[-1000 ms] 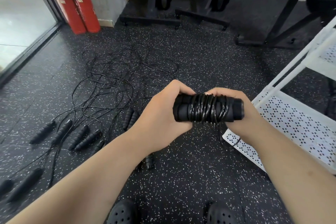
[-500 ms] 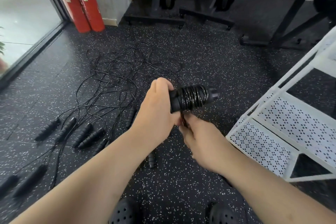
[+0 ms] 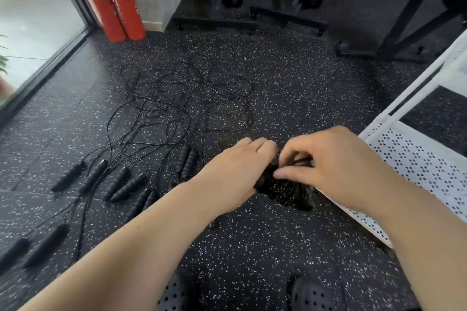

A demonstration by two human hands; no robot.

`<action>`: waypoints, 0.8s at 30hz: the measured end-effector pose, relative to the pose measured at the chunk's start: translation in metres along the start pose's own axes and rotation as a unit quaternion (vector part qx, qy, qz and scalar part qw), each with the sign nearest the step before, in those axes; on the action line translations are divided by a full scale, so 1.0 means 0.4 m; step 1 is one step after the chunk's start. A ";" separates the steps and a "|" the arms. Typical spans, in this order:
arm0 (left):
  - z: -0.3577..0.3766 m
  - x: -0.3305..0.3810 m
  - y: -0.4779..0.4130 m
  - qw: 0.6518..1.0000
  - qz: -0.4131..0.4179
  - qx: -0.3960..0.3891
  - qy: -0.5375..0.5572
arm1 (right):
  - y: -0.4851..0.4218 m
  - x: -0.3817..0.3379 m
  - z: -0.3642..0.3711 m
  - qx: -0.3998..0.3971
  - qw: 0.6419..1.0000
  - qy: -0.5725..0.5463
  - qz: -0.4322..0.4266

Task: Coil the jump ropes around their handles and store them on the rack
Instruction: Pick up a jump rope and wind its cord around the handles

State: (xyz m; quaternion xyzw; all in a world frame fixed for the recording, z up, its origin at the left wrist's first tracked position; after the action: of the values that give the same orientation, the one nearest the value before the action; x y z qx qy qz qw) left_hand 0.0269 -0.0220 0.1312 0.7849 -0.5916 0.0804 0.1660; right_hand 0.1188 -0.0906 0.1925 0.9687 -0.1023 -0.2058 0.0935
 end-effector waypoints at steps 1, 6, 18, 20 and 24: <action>-0.003 0.010 0.001 1.000 0.013 0.000 0.014 | -0.004 0.032 -0.004 -0.004 0.999 -0.052 0.005; -0.036 0.034 0.006 0.994 0.057 0.024 0.091 | -0.023 0.106 0.024 -0.087 0.967 -0.241 -0.008; -0.103 0.067 0.045 0.975 0.148 0.102 0.130 | -0.044 0.124 0.041 -0.088 0.894 -0.434 -0.061; -0.116 0.060 0.055 0.976 0.139 0.127 0.112 | -0.050 0.114 0.043 -0.080 0.890 -0.444 -0.060; -0.128 -0.005 0.061 0.971 0.001 0.210 0.109 | -0.061 0.106 0.035 -0.014 0.873 -0.486 -0.034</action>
State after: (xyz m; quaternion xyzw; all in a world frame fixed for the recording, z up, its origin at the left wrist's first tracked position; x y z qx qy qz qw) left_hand 0.0067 -0.0080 0.1823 0.7878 -0.5407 0.2887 0.0608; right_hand 0.1546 -0.0792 0.1584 0.7483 -0.0990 -0.6548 0.0387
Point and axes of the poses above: each hand's wrist, its own y-axis away from the middle knuckle, its own z-axis out of the palm, x = y × z, the point moved 9 cm from there along -y, towards the middle knuckle, and after that the axes turned 11 degrees about -x, right-handed, at the moved point
